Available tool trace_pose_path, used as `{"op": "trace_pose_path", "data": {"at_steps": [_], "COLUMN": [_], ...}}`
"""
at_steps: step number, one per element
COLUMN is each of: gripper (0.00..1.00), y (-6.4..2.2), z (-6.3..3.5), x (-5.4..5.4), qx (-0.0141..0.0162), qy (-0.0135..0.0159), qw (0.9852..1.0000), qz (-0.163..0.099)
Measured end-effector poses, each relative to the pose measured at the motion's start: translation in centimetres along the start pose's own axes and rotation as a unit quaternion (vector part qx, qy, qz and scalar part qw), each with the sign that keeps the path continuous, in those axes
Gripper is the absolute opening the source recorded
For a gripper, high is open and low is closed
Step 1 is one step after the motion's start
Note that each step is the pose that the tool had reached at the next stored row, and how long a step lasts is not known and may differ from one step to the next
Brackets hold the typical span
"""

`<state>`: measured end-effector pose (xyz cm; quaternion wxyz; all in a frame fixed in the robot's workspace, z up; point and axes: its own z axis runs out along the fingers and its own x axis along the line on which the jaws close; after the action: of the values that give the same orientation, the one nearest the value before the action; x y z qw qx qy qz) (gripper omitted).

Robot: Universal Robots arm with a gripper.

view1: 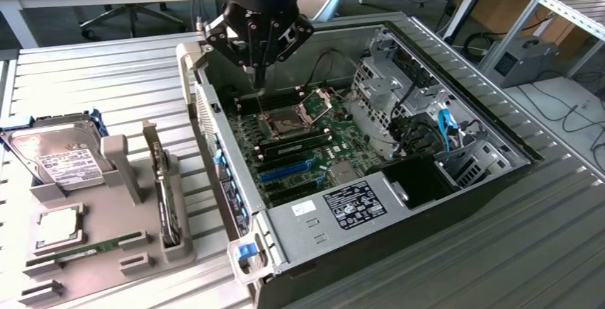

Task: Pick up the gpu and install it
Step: 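Reach for the gpu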

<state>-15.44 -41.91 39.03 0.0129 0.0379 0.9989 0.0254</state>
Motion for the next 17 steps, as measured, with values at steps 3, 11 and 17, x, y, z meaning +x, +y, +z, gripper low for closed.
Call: {"op": "trace_pose_path", "data": {"at_steps": [3, 11, 17], "gripper": [0.11, 0.11, 0.11], "y": [-0.03, -0.11, -0.16], "z": [0.01, 0.05, 0.06], "x": [0.08, 0.36, 0.53], "qx": [0.0000, 0.0001, 0.0003], "qy": [0.0000, 0.0000, 0.0000], "qw": [1.0000, 1.0000, 1.0000], "qz": [0.000, 0.000, 0.000]}}
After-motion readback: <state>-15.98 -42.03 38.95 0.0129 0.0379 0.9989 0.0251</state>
